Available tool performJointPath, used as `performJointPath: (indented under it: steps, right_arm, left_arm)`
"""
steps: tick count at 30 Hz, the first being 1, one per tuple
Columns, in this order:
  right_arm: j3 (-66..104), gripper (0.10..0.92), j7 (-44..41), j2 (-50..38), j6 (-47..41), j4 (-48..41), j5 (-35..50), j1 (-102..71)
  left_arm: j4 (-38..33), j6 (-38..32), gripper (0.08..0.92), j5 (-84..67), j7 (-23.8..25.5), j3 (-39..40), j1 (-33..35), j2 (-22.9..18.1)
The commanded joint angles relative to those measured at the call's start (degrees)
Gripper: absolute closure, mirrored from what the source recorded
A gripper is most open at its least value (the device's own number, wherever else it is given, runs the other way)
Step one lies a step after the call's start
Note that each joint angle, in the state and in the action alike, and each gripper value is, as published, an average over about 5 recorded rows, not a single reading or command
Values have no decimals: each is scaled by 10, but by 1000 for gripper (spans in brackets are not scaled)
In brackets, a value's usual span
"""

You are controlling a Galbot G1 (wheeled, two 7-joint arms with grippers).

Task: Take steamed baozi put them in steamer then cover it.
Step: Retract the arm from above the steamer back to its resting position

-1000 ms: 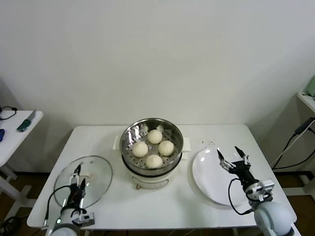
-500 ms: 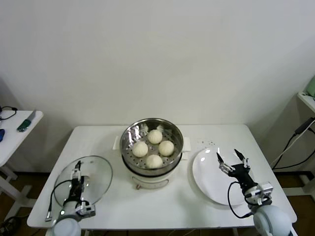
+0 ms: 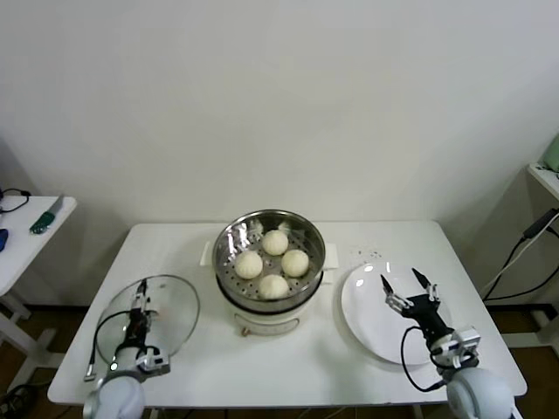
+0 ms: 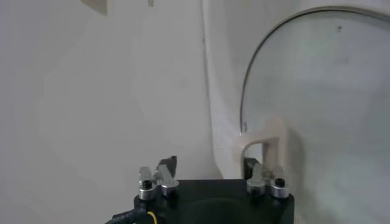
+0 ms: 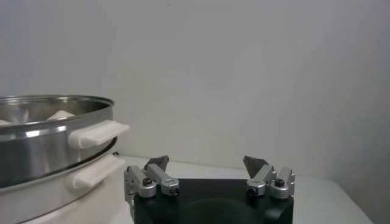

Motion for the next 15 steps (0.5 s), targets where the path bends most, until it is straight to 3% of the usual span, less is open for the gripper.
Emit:
performJointPath:
  steps: [1,15]
  right_arm:
    - [0,203,-2,5,0,-1,-4,1]
    - [-3,203,-3,1,3,-5,-12,8]
  left_arm:
    - [11,-6,385,-7,-6,-1,-8,1]
    - [-108,27,789,-49,-7,2,45,29]
